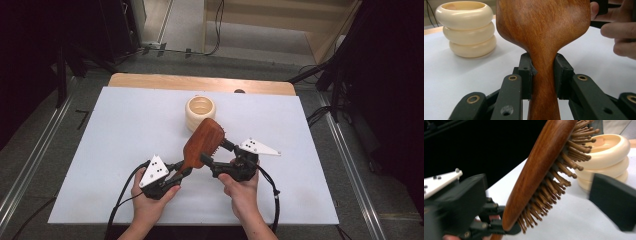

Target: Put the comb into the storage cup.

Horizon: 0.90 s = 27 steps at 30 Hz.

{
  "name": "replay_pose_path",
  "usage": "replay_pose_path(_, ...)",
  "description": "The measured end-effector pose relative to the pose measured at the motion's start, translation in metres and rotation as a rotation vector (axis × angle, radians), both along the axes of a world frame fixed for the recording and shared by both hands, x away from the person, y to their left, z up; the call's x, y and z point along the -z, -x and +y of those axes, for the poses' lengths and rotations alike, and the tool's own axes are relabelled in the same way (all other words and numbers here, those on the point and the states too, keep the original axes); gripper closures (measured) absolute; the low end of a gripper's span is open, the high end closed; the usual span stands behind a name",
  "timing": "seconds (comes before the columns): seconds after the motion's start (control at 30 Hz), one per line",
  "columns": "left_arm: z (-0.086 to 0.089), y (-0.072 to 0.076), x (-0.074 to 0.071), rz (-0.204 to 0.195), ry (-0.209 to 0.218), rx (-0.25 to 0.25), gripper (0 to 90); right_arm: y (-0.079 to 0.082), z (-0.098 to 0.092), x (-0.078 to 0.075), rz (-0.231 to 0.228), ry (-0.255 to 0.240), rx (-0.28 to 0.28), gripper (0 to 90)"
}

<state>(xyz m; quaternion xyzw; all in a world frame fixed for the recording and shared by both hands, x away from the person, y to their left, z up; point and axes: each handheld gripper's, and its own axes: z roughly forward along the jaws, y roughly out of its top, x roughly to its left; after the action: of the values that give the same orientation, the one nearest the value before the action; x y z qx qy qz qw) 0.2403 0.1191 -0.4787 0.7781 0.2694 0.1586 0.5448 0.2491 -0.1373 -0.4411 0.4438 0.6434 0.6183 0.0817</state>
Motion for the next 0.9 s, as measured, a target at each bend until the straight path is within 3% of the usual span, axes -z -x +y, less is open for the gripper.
replay_pose_path(0.17,-0.004,0.004,0.0,-0.019,0.006,-0.002,72.2,0.0,0.004,0.001,0.04,-0.013,0.016,8.9)
replay_pose_path(0.27,-0.007,0.005,0.001,-0.025,0.007,0.007,72.2,0.0,0.007,0.001,0.064,-0.003,0.041,16.5)
replay_pose_path(0.57,-0.015,0.012,0.003,-0.058,0.004,0.002,72.1,-0.001,0.008,0.003,0.126,-0.09,0.038,24.2)
replay_pose_path(0.73,-0.02,0.016,0.005,-0.07,-0.006,0.005,72.1,-0.002,0.008,0.004,0.143,-0.093,0.047,26.6)
replay_pose_path(0.9,-0.025,0.019,0.008,-0.095,-0.021,0.018,72.1,-0.007,0.004,0.01,0.175,-0.117,0.04,38.0)
